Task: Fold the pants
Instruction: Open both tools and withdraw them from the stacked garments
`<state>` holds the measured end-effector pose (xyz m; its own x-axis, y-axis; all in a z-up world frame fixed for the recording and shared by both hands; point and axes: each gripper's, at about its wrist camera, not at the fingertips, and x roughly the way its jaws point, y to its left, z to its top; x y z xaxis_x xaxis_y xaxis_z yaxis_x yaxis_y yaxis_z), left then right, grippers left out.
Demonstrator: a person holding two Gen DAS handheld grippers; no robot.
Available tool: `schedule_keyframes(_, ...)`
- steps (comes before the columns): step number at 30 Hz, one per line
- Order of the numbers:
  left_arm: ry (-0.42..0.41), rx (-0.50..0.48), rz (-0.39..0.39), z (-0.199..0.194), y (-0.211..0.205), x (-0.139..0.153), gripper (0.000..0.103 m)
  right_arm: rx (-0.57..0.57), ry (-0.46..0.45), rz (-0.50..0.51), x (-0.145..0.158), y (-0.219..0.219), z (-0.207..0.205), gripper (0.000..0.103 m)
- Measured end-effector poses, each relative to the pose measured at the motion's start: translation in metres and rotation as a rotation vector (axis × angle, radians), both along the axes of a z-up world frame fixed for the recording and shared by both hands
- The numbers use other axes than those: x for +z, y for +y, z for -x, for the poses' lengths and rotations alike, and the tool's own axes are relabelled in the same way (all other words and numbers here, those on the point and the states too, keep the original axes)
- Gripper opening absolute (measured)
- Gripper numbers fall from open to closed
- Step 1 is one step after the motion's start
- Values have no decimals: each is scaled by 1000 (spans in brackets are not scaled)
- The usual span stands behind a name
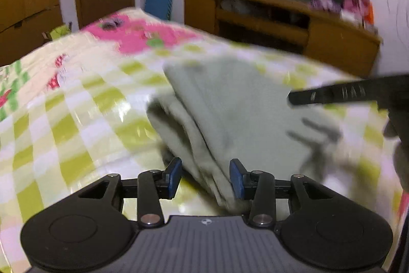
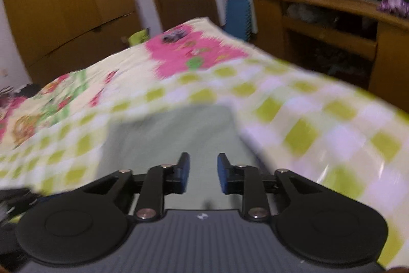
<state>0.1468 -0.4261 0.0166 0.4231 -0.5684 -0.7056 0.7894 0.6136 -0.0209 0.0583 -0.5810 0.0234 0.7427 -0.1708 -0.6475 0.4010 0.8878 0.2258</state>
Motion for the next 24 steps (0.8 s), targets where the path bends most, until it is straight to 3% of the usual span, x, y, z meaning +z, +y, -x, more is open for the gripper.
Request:
schedule_keyframes(3,68,-6,-81,9,4,-18,54,2,107,-6,-24,21,4,30)
schedule_keyframes(11,80,22,-18,54,56,-1,56,-35,14,-22,4,79,73,35)
schedule_keyframes(21,20,91,-16,104,108,13,94,-118,-21,-130,7,156,137,38)
schedule_keyframes(24,-14,103,12,117,123,19,100,-135,-16,-125,9,170,151,41)
